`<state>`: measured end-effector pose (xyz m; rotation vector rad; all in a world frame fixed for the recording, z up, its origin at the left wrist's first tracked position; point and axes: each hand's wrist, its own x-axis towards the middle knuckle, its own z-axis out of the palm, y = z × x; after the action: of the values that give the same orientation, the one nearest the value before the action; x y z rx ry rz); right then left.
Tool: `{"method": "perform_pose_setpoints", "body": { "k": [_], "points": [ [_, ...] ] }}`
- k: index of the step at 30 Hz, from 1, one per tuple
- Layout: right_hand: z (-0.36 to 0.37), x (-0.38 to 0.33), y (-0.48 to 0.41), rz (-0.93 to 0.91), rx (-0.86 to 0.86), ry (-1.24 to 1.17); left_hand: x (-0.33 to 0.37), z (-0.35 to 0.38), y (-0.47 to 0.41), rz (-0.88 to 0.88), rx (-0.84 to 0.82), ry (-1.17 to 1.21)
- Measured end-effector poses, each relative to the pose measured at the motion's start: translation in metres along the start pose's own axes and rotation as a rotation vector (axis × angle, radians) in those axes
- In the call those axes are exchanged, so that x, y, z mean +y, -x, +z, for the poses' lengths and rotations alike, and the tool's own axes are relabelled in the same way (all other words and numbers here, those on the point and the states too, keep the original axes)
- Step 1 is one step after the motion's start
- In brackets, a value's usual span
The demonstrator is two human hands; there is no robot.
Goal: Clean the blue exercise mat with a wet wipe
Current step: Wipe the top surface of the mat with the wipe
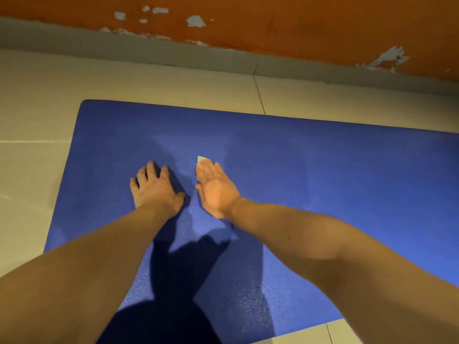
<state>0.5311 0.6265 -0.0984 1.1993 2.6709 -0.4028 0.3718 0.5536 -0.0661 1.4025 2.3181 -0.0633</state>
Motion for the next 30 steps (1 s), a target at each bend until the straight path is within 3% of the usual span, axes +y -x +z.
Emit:
{"method": "perform_pose_setpoints", "body": {
  "k": [2, 5, 8, 13, 17, 19, 22, 24, 27, 30],
  "points": [
    [-0.009, 0.032, 0.0, 0.049, -0.005, 0.106, -0.003, 0.002, 0.006, 0.01, -0.004, -0.009],
    [-0.024, 0.081, 0.01, 0.35, -0.043, 0.119, -0.007, 0.006, 0.015, 0.025, -0.007, -0.03],
    [-0.027, 0.071, 0.017, 0.474, -0.042, 0.05, -0.01, 0.009, 0.023, 0.037, 0.004, -0.039],
    [0.009, -0.03, 0.04, 0.198, 0.032, -0.022, -0.012, 0.01, 0.033, 0.039, -0.006, -0.041],
    [0.01, -0.019, 0.049, 0.009, -0.002, 0.045, -0.012, 0.011, 0.042, 0.048, -0.003, -0.046],
    [0.003, 0.014, 0.045, 0.077, 0.0, 0.094, -0.013, 0.012, 0.048, 0.057, -0.012, -0.059],
    [-0.007, 0.067, 0.048, 0.365, -0.053, 0.114, -0.016, 0.016, 0.058, 0.061, -0.034, -0.076],
    [-0.007, 0.07, 0.051, 0.452, -0.068, 0.068, -0.017, 0.019, 0.065, 0.059, -0.036, -0.078],
    [0.008, 0.02, 0.052, 0.399, -0.027, -0.047, -0.019, 0.022, 0.074, 0.057, -0.045, -0.08],
    [0.033, -0.039, 0.073, 0.189, 0.003, 0.118, -0.019, 0.023, 0.081, 0.047, -0.046, -0.08]
  ]
}}
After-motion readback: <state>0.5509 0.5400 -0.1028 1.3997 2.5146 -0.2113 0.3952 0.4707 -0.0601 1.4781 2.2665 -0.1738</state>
